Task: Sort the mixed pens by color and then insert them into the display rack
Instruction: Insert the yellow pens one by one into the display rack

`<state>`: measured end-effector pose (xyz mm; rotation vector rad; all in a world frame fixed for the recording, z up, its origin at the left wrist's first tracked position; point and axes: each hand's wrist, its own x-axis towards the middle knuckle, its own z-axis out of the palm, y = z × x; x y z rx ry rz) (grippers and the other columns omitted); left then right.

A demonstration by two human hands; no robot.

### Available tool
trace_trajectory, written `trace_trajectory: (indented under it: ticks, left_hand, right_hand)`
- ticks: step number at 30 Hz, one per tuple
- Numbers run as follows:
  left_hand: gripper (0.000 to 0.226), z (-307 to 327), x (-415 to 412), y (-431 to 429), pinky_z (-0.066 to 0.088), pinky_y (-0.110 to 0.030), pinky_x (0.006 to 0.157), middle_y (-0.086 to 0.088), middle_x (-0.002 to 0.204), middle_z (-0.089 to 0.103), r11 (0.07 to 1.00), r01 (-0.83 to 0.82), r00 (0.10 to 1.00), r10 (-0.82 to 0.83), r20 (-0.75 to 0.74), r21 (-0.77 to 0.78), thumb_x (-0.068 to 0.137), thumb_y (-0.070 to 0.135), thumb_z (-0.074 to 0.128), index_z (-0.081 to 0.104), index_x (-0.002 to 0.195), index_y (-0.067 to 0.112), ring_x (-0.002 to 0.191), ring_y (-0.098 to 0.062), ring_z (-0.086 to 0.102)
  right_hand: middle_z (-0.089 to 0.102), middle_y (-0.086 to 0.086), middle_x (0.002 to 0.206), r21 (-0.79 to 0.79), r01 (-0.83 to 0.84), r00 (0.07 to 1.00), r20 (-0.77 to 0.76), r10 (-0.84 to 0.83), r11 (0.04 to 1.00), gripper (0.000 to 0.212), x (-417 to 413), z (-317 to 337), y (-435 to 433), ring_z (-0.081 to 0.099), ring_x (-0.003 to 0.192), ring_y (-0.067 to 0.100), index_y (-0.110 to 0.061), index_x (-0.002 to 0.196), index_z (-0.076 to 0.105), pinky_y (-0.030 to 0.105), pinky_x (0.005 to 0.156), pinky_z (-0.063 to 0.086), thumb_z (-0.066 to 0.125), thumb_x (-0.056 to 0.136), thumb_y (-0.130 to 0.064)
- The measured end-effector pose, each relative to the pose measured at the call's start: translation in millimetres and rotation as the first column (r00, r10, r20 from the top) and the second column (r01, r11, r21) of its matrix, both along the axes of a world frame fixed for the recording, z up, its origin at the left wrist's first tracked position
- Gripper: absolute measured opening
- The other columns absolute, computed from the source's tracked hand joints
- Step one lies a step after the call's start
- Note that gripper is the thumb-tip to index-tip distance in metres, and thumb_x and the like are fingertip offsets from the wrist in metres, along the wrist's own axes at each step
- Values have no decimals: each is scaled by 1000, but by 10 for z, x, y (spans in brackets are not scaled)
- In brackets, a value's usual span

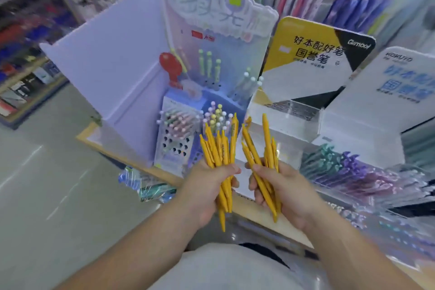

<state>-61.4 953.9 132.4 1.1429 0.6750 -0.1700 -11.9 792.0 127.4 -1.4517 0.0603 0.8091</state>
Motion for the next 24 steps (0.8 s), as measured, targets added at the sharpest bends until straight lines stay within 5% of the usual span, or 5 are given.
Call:
trace_trajectory:
  ticks: [5,10,15,24]
  left_hand:
    - [18,111,269,339,50,-34,60,-12,66,64,983,163,986,-159,47,-86,91,5,66,73,76,13,59,-22,58]
    - [5,137,444,422,50,-31,55,-7,65,63,973,135,991,-134,16,-189,90,8,66,68,94,6,57,-18,58]
    - [13,172,532,384,46,-31,59,-8,104,76,947,260,965,-249,83,-189,92,3,60,71,100,5,58,-13,54]
    - [15,178,654,161,50,-31,55,-5,63,67,996,77,993,-73,89,-45,91,-1,61,72,84,5,55,-17,56]
  right_hand:
    - [60,14,69,21,116,993,37,-116,993,23,-152,156,309,47,47,23,2,110,61,28,46,40,55,99,-17]
    - [54,15,68,80,129,992,-6,-129,988,31,-227,169,290,45,44,21,0,109,64,25,44,37,62,90,-24]
    - [49,14,62,159,83,993,-101,-68,984,28,-163,127,147,40,39,20,-2,103,66,22,41,35,62,85,-24]
    - [51,9,65,105,-184,982,-22,188,977,33,110,28,-202,50,45,22,-1,115,62,30,49,41,63,89,-21]
